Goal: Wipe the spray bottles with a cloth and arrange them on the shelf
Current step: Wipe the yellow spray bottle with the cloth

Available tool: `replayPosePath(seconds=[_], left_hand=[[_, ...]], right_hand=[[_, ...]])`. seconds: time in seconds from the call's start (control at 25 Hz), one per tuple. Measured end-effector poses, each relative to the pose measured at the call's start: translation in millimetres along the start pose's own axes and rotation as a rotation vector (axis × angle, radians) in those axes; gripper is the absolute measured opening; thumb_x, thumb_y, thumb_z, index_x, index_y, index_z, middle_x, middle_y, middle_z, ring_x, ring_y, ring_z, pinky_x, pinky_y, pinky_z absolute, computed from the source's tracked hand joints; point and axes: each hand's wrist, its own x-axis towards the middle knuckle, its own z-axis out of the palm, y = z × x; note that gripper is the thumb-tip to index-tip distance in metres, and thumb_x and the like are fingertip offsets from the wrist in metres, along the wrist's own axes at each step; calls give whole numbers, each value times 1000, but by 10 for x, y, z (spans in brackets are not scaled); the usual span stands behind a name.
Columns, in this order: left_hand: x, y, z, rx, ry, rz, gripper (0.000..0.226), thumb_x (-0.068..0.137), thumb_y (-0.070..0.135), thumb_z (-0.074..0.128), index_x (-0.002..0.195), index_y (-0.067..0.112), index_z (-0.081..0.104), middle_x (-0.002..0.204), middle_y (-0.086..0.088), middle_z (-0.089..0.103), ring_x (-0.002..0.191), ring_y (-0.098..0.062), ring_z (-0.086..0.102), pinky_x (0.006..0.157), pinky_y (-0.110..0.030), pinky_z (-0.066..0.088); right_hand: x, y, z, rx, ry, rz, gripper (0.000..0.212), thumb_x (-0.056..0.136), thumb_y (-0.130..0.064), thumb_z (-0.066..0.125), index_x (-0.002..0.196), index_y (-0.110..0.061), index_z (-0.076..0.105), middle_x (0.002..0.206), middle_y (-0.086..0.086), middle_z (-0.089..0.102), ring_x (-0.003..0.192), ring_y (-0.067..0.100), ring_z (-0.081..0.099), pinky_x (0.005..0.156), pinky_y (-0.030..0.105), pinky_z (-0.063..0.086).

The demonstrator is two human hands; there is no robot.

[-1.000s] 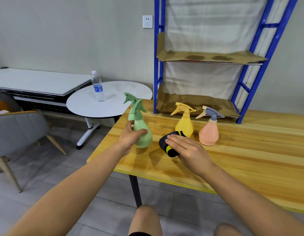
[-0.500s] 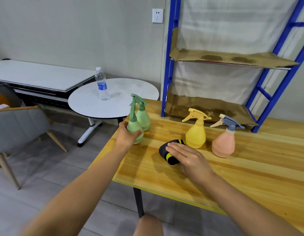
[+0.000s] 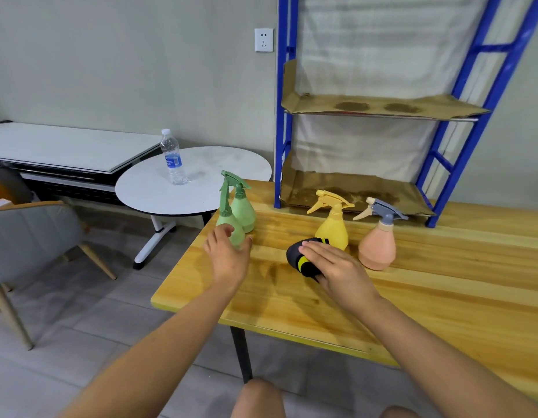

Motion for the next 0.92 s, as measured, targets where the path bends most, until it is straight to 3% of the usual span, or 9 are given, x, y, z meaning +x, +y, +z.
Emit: replayPosePath(seconds=[0.2,0.4,0.48,0.56,0.76,0.92], left_hand=[[7,718,386,36,-133,305,26,92,34,68,110,20,57,109,5,54,108,-18,49,95,-34,45],[388,1572,931,211,-444,525,38,93,32,68,130,26,63,133,0,60,124,-19,54,105,-39,48],[499,1754,1103,414,-622,547,43,94,35,66,135,31,58,138,0,59,126,-22,55,104,-44,49],[569,1829,1138,541,-739,540,34,96,35,63,130,29,63,131,-1,64,115,-21,60,99,-43,51],[485,1879,905,524,-842,595,28,95,26,66,122,19,72,118,1,71,99,-12,62,90,-28,48],[283,1800,630,483,-879,639,27,92,31,70,118,22,73,109,2,74,93,-11,68,91,-32,54]], right_hand=[[-253,130,-379,-22,17,80,78,61,0,89,133,-12,63,136,4,62,125,21,60,103,42,51],[-536,330,-638,-54,40,145,80,62,-2,88,136,-16,60,138,0,61,126,18,58,106,38,49],[-635,375,-682,-64,41,174,81,62,-3,88,137,-17,60,139,-1,60,127,16,58,105,38,50],[-698,393,-678,-71,32,185,81,63,-4,88,137,-18,58,140,-2,59,128,16,57,103,40,51],[-729,384,-627,-77,2,171,79,64,-5,88,137,-17,59,140,-1,59,127,17,57,103,40,51],[-701,237,-519,-78,-45,161,79,61,-5,89,134,-16,60,137,1,62,125,22,59,100,43,52]])
